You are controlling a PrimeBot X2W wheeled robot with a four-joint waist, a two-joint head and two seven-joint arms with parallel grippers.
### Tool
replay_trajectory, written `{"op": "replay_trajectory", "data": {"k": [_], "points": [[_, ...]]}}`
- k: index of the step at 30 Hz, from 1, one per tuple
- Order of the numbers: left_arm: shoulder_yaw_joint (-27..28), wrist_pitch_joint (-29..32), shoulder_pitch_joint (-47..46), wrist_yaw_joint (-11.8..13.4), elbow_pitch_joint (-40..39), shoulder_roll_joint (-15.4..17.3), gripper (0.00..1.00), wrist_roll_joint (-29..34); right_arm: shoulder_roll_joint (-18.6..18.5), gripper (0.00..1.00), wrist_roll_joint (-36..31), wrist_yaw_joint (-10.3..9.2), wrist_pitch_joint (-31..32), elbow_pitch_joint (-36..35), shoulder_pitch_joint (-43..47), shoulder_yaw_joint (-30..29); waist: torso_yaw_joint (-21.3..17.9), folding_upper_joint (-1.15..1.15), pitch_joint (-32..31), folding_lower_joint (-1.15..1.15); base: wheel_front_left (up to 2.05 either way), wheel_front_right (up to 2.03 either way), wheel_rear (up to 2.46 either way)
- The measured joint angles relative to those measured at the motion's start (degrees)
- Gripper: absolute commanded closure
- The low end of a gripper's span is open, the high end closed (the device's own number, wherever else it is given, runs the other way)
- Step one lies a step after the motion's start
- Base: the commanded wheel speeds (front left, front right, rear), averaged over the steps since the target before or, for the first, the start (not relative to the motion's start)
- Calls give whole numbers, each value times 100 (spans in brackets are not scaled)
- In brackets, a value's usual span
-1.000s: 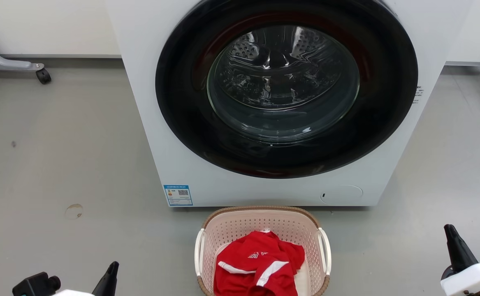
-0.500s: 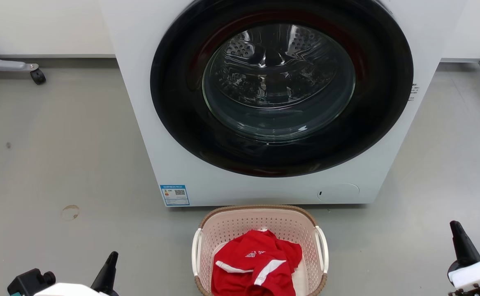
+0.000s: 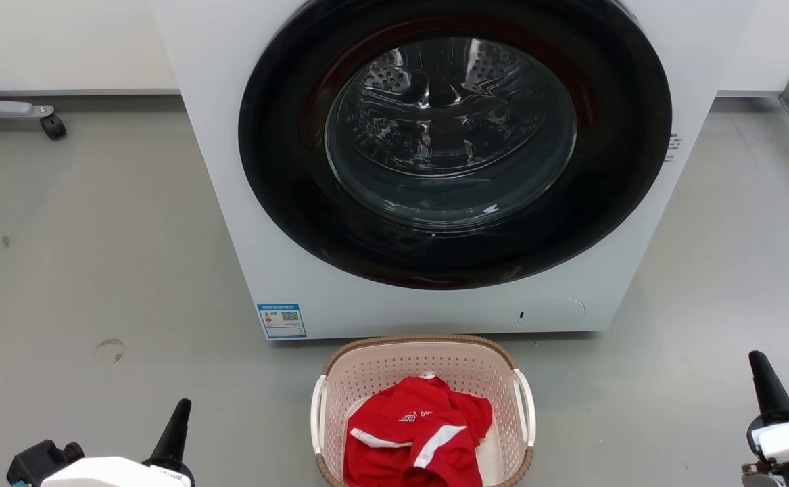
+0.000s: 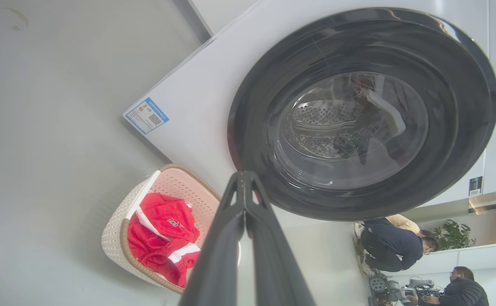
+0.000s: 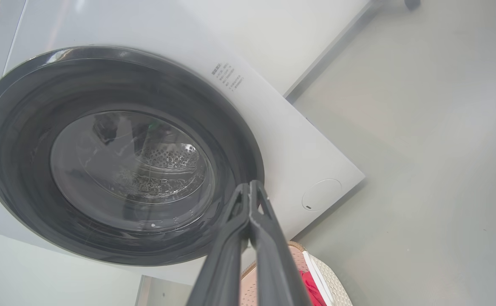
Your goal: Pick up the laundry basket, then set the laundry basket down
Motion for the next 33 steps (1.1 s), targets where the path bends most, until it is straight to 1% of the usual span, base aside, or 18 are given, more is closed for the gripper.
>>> {"op": "replay_trajectory", "data": {"k": [14,20,22,24,33], "points": [[453,109,-124,-300,209,-370,100,-382,87,100,660,0,229,-111,-7,-270,-71,0,27,0,0,0,0],[676,182,-173,-474,302,-559,100,-582,124,100,999,-1,342,-151,-103,-394,-107,0,40,-1,0,0,0],[735,205,-214,-491,330,-626,100,-639,134,100,1089,-1,381,-166,-112,-432,-118,0,44,0,0,0,0],[800,213,-233,-573,354,-675,100,-678,143,100,1161,-1,413,-170,-112,-482,-128,0,48,0,0,0,0],[1106,287,-277,-746,493,-912,100,-933,192,100,1597,-1,530,-218,-115,-653,-174,0,65,0,0,0,0]]}}
